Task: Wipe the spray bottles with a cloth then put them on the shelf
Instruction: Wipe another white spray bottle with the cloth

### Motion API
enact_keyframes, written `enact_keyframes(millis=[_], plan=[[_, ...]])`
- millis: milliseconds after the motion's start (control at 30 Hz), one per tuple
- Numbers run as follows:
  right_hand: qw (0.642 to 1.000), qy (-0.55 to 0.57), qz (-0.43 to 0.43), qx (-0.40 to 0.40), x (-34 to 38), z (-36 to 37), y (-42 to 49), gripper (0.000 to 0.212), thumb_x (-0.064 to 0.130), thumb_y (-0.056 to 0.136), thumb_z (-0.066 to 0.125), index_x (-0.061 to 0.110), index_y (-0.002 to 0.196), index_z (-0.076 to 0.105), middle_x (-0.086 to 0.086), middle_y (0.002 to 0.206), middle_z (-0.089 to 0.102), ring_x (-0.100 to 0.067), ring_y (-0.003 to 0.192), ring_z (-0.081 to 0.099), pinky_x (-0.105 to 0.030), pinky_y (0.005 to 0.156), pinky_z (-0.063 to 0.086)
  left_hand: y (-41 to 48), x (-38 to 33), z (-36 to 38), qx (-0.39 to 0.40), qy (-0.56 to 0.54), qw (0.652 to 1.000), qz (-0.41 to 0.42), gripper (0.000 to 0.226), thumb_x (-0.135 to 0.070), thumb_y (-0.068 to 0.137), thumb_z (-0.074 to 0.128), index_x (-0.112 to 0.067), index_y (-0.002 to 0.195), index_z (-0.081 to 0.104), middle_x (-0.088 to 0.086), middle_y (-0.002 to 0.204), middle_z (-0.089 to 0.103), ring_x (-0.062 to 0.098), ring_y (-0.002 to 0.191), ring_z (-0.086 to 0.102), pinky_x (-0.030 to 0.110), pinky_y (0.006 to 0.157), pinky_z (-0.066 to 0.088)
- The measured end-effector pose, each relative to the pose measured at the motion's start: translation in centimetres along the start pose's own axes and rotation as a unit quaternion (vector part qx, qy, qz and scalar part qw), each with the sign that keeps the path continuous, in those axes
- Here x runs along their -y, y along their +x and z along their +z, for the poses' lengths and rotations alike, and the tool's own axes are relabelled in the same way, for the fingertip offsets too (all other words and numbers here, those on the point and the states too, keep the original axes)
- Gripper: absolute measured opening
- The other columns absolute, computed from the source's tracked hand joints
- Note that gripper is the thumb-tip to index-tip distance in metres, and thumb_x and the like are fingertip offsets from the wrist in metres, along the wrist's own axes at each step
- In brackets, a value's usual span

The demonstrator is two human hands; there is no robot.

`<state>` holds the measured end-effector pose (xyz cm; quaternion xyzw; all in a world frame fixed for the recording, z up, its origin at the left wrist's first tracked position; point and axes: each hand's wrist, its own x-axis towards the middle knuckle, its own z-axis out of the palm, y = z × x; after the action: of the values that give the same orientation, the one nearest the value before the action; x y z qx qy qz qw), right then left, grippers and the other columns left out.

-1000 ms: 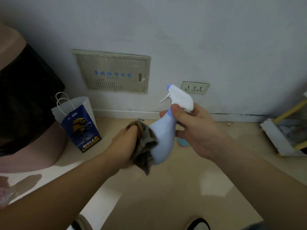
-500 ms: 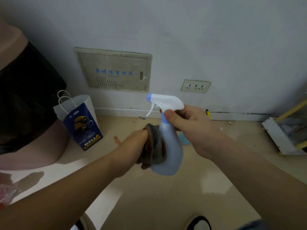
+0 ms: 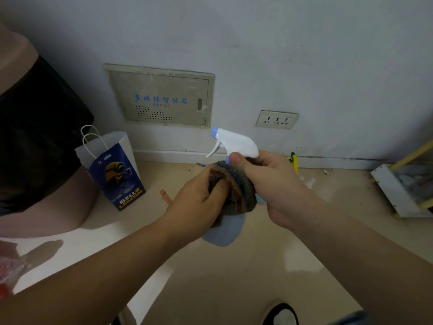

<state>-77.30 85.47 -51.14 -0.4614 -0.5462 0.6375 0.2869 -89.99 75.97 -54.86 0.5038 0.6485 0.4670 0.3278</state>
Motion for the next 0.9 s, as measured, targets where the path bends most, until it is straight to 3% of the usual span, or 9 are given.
enact_keyframes(millis=[133, 200, 233, 300, 367, 500, 667, 767, 900], plan=[[1.0, 0.009, -0.009, -0.005, 0.4, -1.0, 0.5, 0.009, 0.02, 0.098, 0.069, 0.016, 0.098, 0.078, 0.0, 0.088, 0.08, -0.015, 0.081, 0.073, -0.03, 0.073, 0.061, -0.3, 1.0, -0.8, 0.049, -0.054, 0.992, -0.105, 0.029, -0.036, 0.107, 0.043, -0.024, 0.113, 0.069, -0.004, 0.109, 0.073, 0.011, 0.105, 0.067, 0.029, 0.094, 0.054], [1.0, 0.015, -0.014, -0.007, 0.9, -1.8, 0.7, 0.01, 0.018, 0.1, 0.067, 0.014, 0.101, 0.076, 0.002, 0.086, 0.08, -0.013, 0.078, 0.073, -0.027, 0.071, 0.062, -0.8, 1.1, -1.3, 0.074, -0.052, 0.98, -0.176, 0.032, -0.027, 0.109, 0.04, -0.014, 0.109, 0.069, 0.004, 0.106, 0.071, 0.012, 0.095, 0.066, 0.011, 0.081, 0.051], [1.0, 0.017, -0.015, -0.002, 1.1, -2.1, 0.6, 0.011, 0.017, 0.1, 0.066, 0.013, 0.103, 0.076, 0.003, 0.086, 0.08, -0.011, 0.077, 0.074, -0.024, 0.069, 0.062, -0.9, 1.5, -1.6, 0.087, -0.053, 0.974, -0.202, 0.033, -0.025, 0.109, 0.039, -0.01, 0.109, 0.069, 0.009, 0.105, 0.071, 0.017, 0.091, 0.066, 0.009, 0.078, 0.05], [1.0, 0.016, -0.012, 0.01, 1.0, -2.3, 0.5, 0.017, 0.017, 0.101, 0.066, 0.007, 0.11, 0.075, -0.003, 0.093, 0.079, -0.015, 0.082, 0.073, -0.025, 0.071, 0.062, -1.0, 1.4, -1.7, 0.093, -0.077, 0.965, -0.232, 0.033, -0.025, 0.109, 0.037, -0.008, 0.105, 0.066, 0.021, 0.096, 0.071, 0.035, 0.082, 0.067, 0.026, 0.072, 0.054], [1.0, 0.017, -0.007, 0.016, 0.8, -2.3, 0.5, 0.024, 0.018, 0.101, 0.065, 0.002, 0.117, 0.073, -0.009, 0.102, 0.077, -0.019, 0.089, 0.073, -0.027, 0.075, 0.063, -0.7, 0.8, -1.6, 0.071, -0.095, 0.966, -0.231, 0.033, -0.029, 0.109, 0.038, -0.01, 0.104, 0.065, 0.026, 0.086, 0.068, 0.032, 0.069, 0.06, 0.033, 0.059, 0.047], [0.998, 0.039, -0.01, 0.05, 0.6, -1.4, 0.2, 0.021, 0.012, 0.101, 0.064, 0.004, 0.118, 0.073, -0.008, 0.101, 0.078, -0.016, 0.088, 0.073, -0.026, 0.075, 0.063, 0.3, -0.5, -1.0, 0.024, -0.155, 0.968, -0.197, 0.03, -0.021, 0.107, 0.042, -0.025, 0.095, 0.07, -0.008, 0.077, 0.074, 0.008, 0.068, 0.068, 0.018, 0.049, 0.048], [0.996, 0.026, -0.035, 0.075, 0.5, -0.5, -0.2, 0.019, 0.008, 0.099, 0.065, 0.014, 0.116, 0.073, -0.006, 0.101, 0.078, -0.012, 0.087, 0.073, -0.031, 0.081, 0.062, 0.8, -2.0, -1.5, 0.007, -0.185, 0.964, -0.193, 0.032, -0.024, 0.105, 0.046, -0.027, 0.088, 0.072, -0.01, 0.08, 0.078, 0.006, 0.079, 0.074, 0.024, 0.068, 0.058], [0.999, 0.021, -0.021, 0.033, 0.8, -1.1, 0.2, 0.016, 0.012, 0.1, 0.066, 0.014, 0.113, 0.074, -0.004, 0.097, 0.077, -0.017, 0.087, 0.071, -0.035, 0.077, 0.06, 0.2, -1.6, -1.3, 0.058, -0.087, 0.977, -0.188, 0.032, -0.033, 0.105, 0.043, -0.016, 0.096, 0.069, 0.001, 0.089, 0.074, 0.019, 0.087, 0.068, 0.04, 0.083, 0.054], [0.999, 0.036, 0.009, -0.028, 1.2, -2.3, 0.7, 0.015, 0.015, 0.101, 0.066, 0.012, 0.114, 0.073, -0.003, 0.098, 0.076, -0.02, 0.089, 0.072, -0.023, 0.067, 0.063, -0.6, -0.6, -1.9, 0.13, 0.026, 0.959, -0.25, 0.038, -0.03, 0.106, 0.041, -0.002, 0.103, 0.066, 0.02, 0.104, 0.069, 0.035, 0.1, 0.065, 0.05, 0.1, 0.05]])
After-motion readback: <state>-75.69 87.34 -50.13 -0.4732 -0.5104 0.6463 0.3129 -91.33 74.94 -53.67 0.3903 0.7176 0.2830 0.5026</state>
